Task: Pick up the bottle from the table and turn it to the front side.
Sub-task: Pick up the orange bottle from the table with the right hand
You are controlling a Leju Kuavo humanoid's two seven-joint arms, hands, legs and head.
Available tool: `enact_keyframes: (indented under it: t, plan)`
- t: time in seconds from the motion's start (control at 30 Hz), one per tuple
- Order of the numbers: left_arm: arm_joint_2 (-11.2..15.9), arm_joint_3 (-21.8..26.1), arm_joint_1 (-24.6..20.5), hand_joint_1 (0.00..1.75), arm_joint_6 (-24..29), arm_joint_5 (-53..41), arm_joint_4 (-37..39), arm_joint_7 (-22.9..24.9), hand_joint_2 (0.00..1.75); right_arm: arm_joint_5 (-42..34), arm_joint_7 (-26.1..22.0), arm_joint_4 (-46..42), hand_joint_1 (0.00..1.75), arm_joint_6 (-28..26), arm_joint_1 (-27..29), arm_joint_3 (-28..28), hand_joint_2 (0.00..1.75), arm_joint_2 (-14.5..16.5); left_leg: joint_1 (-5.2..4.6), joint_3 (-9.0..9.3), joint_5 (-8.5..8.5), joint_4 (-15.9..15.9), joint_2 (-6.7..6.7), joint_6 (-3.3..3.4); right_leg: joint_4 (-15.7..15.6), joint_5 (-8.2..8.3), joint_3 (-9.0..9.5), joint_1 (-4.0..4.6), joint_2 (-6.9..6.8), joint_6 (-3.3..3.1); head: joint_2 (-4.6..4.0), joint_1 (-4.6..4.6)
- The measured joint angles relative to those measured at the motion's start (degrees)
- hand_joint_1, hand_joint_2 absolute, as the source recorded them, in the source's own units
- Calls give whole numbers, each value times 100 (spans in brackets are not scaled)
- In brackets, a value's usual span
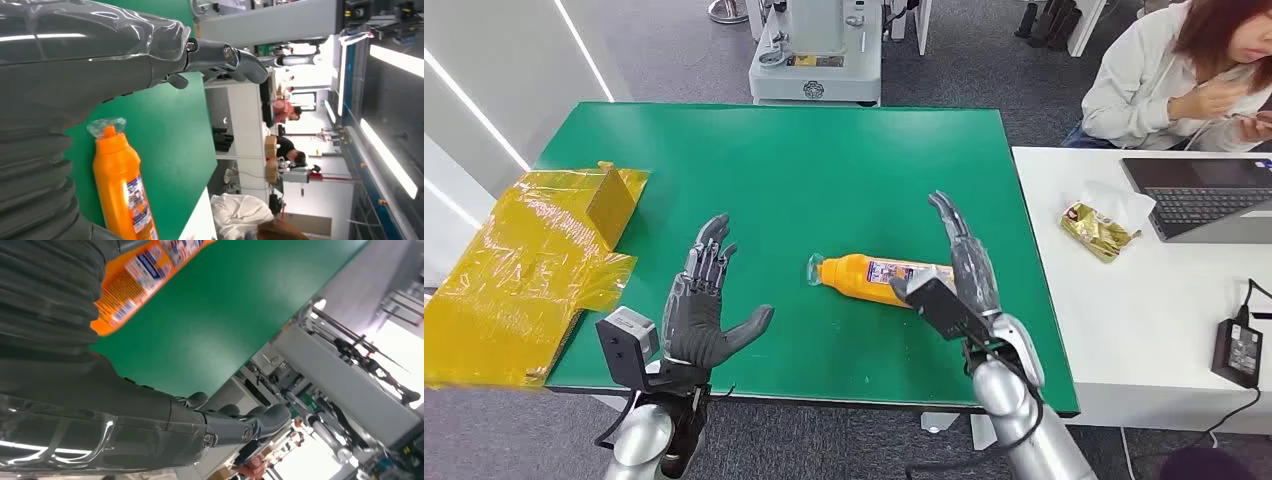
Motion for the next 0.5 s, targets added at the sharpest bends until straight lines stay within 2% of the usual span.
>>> enact_keyframes:
  t: [0.1, 0.27, 0.37, 0.5]
  plan:
    - [33, -45, -99, 0, -40, 62, 100, -12, 175, 9, 211, 698, 0, 294, -649, 128, 175, -35, 0, -1, 8, 0, -3, 0, 1, 3, 0, 0, -3, 1, 0, 0]
    - [110, -104, -235, 0, -126, 173, 284, -16, 175, 4, 721, 2174, 0, 1320, -1944, 542, 175, -113, 1, -1, 12, 1, -9, -1, 4, 5, -1, 1, -9, -2, 0, 1]
    - [161, -113, -280, 0, -173, 261, 400, -20, 175, -37, 818, 2741, 0, 2066, -2427, 834, 175, -238, 1, -3, 12, 1, -11, -1, 3, 5, -2, 1, -11, -1, 0, 1]
    - [233, -114, -287, 0, -186, 391, 507, -28, 175, -516, 935, 3078, 0, 2992, -2875, 1240, 175, -572, 0, -8, 11, 1, -16, -1, 0, 3, -4, 0, -16, 1, 0, 1]
